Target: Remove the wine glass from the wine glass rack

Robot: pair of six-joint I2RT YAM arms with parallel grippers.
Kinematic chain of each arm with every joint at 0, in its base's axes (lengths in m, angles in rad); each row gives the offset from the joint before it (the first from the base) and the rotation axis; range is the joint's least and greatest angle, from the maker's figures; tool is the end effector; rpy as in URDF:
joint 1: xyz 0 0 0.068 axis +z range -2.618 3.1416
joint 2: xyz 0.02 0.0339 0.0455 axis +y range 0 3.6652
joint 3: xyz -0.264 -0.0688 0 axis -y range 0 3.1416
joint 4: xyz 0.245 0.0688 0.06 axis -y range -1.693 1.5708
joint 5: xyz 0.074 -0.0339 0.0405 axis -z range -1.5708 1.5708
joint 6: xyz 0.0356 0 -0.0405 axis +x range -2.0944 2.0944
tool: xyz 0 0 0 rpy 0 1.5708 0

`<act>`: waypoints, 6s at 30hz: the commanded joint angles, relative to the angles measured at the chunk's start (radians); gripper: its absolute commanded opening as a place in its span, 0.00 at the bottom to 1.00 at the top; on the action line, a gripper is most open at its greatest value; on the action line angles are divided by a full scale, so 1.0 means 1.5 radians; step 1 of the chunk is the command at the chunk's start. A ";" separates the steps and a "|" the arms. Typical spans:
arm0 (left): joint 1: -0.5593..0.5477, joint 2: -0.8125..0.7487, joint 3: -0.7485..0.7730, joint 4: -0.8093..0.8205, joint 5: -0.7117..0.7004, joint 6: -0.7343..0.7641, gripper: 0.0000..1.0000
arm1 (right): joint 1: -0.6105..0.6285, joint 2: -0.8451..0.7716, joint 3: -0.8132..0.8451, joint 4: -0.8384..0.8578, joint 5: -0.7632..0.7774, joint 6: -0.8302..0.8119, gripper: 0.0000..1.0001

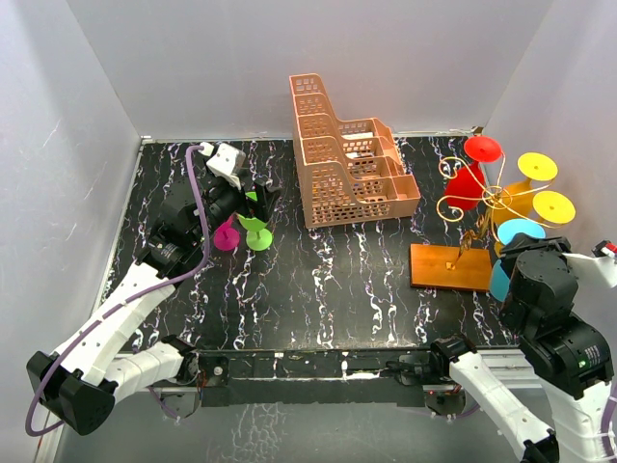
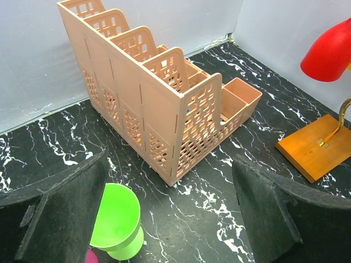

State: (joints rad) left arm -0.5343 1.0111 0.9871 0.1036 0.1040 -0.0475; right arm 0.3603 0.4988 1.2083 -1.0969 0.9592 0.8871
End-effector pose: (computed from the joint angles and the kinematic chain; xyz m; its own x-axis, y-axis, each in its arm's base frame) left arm 0.2006 -0.1230 0.4000 0.0401 -0.0786 -0.9961 0.5981 0.8004 -0.0391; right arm 0.0312 -0.0194 0.4092 0.1697 0.5396 -0.8246 0.5943 0.6115 0.5224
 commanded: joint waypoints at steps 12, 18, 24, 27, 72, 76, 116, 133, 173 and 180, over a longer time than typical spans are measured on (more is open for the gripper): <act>-0.005 -0.001 0.006 0.001 -0.015 0.006 0.89 | 0.005 -0.030 0.031 0.039 0.028 -0.104 0.23; -0.005 -0.005 0.005 0.002 -0.018 0.007 0.88 | 0.005 -0.031 0.033 0.039 0.022 -0.112 0.24; -0.004 -0.009 0.004 0.002 -0.020 0.006 0.88 | 0.007 -0.031 0.037 0.039 0.019 -0.107 0.16; -0.005 -0.009 0.004 0.003 -0.022 0.007 0.88 | 0.007 -0.026 0.045 0.039 0.017 -0.096 0.14; -0.008 -0.011 0.006 0.000 -0.025 0.005 0.88 | 0.019 -0.016 0.034 0.035 -0.072 0.177 0.08; -0.008 -0.010 0.006 -0.001 -0.026 0.005 0.88 | 0.019 -0.014 0.008 0.079 -0.032 0.170 0.08; -0.009 0.004 0.013 -0.010 -0.036 0.001 0.88 | 0.021 -0.037 0.060 0.056 0.150 0.162 0.08; -0.009 0.008 -0.005 0.028 0.034 -0.050 0.96 | 0.039 -0.222 0.042 0.087 -0.169 0.022 0.08; -0.010 0.088 0.075 -0.026 0.103 -0.306 0.97 | 0.099 -0.166 0.044 0.247 -0.530 -0.081 0.08; -0.010 0.080 0.076 -0.047 0.111 -0.311 0.97 | 0.099 -0.123 -0.020 0.361 -0.740 -0.057 0.08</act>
State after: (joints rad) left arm -0.5457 1.1454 1.0698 0.0460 0.2417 -0.4995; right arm 0.5041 0.2554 1.2221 -0.7315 0.0784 0.7738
